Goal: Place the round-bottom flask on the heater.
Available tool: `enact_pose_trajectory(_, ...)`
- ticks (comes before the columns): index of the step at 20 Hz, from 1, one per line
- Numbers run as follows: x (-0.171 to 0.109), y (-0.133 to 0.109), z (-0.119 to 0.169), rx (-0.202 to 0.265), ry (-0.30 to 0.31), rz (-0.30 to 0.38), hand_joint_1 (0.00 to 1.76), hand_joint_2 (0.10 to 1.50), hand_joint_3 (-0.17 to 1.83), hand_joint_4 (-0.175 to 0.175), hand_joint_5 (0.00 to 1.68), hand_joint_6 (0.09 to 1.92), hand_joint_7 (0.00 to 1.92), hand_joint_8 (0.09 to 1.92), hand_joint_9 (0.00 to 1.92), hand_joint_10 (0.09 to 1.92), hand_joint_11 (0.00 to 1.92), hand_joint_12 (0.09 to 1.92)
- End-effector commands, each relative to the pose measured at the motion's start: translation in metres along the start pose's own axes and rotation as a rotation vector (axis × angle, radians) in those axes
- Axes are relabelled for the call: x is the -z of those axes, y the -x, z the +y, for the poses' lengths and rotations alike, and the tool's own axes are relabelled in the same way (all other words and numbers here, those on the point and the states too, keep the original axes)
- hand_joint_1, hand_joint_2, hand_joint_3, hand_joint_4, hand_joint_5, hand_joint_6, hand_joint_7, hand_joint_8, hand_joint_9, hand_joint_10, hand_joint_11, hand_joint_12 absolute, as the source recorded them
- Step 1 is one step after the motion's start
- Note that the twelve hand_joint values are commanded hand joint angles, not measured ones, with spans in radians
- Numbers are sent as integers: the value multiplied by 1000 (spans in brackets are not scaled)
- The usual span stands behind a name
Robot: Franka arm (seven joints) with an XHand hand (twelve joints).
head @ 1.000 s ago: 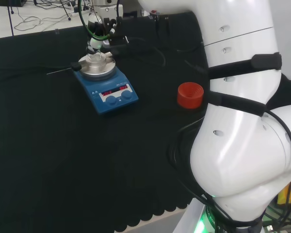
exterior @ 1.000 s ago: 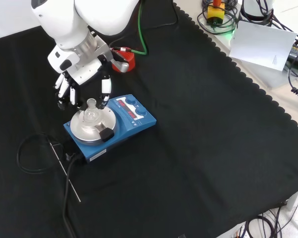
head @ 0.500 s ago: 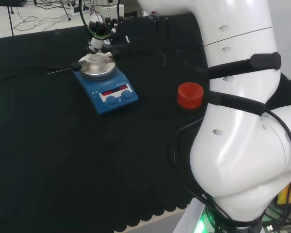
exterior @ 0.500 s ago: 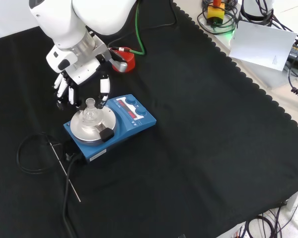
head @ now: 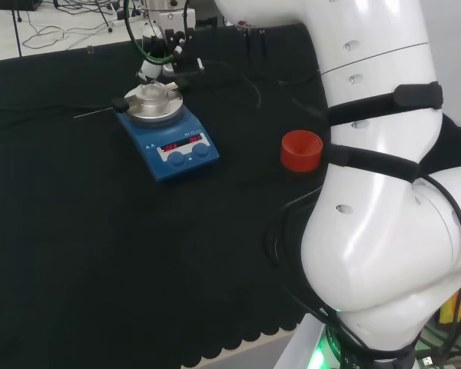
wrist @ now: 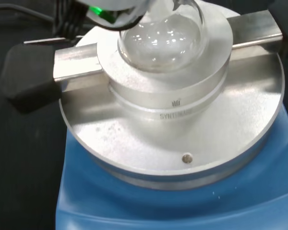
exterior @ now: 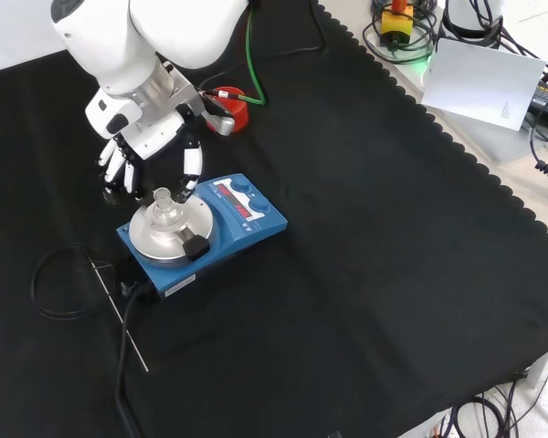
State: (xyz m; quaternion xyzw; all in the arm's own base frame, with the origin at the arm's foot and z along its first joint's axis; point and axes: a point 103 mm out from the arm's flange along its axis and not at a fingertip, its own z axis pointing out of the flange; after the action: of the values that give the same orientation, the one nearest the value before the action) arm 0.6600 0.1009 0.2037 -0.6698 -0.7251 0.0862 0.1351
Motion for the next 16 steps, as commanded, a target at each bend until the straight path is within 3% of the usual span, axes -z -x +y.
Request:
enact_pose_trajectory(1,1,-4,-9,-6,0,-5,909,678,668,-64,818,800,305,658,524,619,308,1338)
enact_pose_trajectory(12,23,-8,-65,-33,99,-16,874,648,668,-58,489,713,217,655,445,637,247,1358)
enact_pose_trajectory(16,34,-4,-95,-59,122,-16,850,647,650,-57,422,556,188,663,410,661,214,1373)
